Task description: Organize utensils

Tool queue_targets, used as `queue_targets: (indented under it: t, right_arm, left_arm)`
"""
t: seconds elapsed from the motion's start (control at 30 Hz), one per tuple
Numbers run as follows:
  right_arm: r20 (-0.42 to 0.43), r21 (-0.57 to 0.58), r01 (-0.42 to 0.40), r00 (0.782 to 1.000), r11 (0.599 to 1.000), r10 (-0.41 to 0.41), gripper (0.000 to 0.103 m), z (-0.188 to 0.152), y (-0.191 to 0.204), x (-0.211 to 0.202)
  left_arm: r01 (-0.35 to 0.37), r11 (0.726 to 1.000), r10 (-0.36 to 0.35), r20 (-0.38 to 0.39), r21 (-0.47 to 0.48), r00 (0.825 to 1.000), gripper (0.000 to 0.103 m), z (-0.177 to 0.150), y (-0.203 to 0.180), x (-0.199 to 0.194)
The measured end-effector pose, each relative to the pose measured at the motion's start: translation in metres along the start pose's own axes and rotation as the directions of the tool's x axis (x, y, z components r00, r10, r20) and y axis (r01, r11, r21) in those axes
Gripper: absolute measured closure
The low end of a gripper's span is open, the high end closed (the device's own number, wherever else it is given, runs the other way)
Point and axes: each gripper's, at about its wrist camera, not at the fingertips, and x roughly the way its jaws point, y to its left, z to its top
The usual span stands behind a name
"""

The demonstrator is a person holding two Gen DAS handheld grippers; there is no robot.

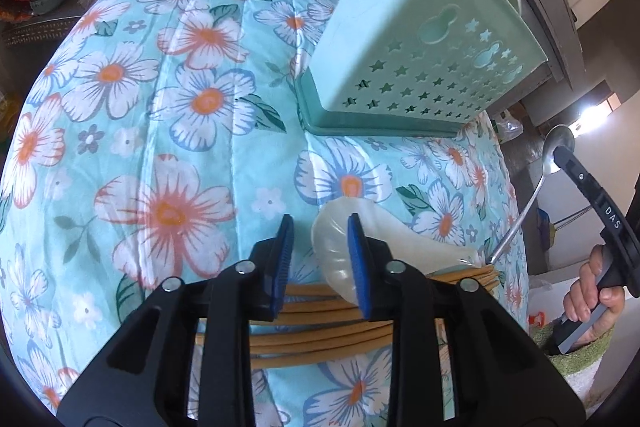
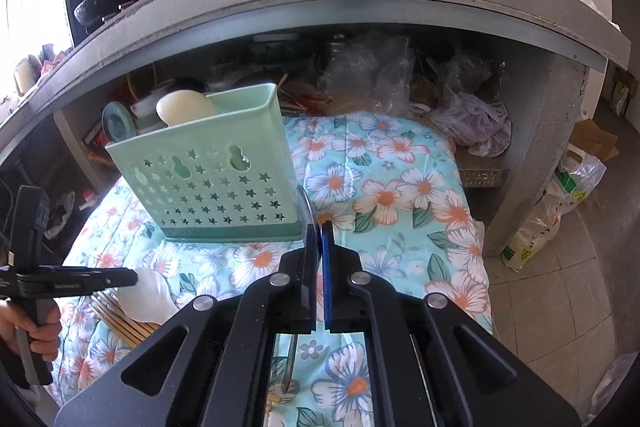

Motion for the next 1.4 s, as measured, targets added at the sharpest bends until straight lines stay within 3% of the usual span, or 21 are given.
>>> queue_targets:
  t: [0.13,0.33,0.63,0.73,0.8,0.9,1.03,1.07,1.13,1.2,1.3,1.37,1.4]
  right_arm:
    - [0.021,0.002,0.007,1.000,1.000,-0.007,0.101,0.002,0.000,-0.007]
    - [0.044,0.018,0.016,0.999,1.000,-0.017,0.101,0.003,-0.003,-0.013]
    - [0.078,0.032,0.017,0.997,0.999,-0.019,0.101,0.007,-0.004,-0.024]
    - [0.086,0.030,0.016,0.996,0.999,-0.018,0.101,0.009,-0.004,-0.027]
    - [0.089,0.028,0.015,0.996,0.999,-0.017,0.101,0.009,-0.004,-0.028]
    - [0.092,0.030,0.013,0.996,0.999,-0.015,0.101,0.009,-0.004,-0.029]
    - [0.098,0.036,0.007,0.995,0.999,-0.010,0.101,0.009,-0.004,-0.032]
    - [0.099,0.037,0.005,0.995,0.999,-0.009,0.101,0.009,-0.005,-0.032]
    - [0.099,0.036,0.004,0.995,0.999,-0.007,0.101,0.010,-0.005,-0.032]
    - [0.099,0.035,0.003,0.995,0.999,-0.006,0.101,0.010,-0.004,-0.032]
    - [0.103,0.033,0.001,0.995,0.999,-0.005,0.101,0.011,-0.004,-0.033]
    - [0.105,0.034,0.000,0.994,0.999,-0.003,0.101,0.012,-0.005,-0.034]
    - [0.106,0.034,0.000,0.994,0.999,-0.003,0.101,0.012,-0.005,-0.034]
  left_arm:
    - [-0.011,1.000,0.010,0.022,0.026,1.000,0.096,-0.001,-0.007,-0.002]
    - [-0.021,0.997,0.011,0.121,0.076,0.993,0.099,-0.004,-0.028,-0.028]
    - [-0.035,0.992,0.001,0.272,0.121,0.962,0.102,-0.003,-0.049,-0.088]
    - [-0.060,0.988,0.003,0.369,0.144,0.929,0.102,0.002,-0.058,-0.124]
    - [-0.051,0.987,-0.021,0.440,0.151,0.898,0.102,0.008,-0.064,-0.152]
    - [-0.069,0.981,-0.041,0.542,0.183,0.840,0.102,0.020,-0.079,-0.189]
    - [-0.213,0.951,0.010,0.667,0.223,0.745,0.102,0.036,-0.102,-0.222]
    - [-0.245,0.942,0.024,0.682,0.230,0.731,0.102,0.039,-0.106,-0.224]
    - [-0.306,0.919,0.047,0.703,0.247,0.709,0.102,0.047,-0.117,-0.225]
    - [-0.378,0.888,0.088,0.710,0.261,0.698,0.102,0.054,-0.127,-0.218]
    - [-0.511,0.815,0.168,0.732,0.274,0.660,0.102,0.060,-0.140,-0.202]
    - [-0.571,0.769,0.208,0.732,0.287,0.649,0.102,0.063,-0.146,-0.191]
    - [-0.585,0.754,0.217,0.726,0.300,0.653,0.102,0.064,-0.148,-0.186]
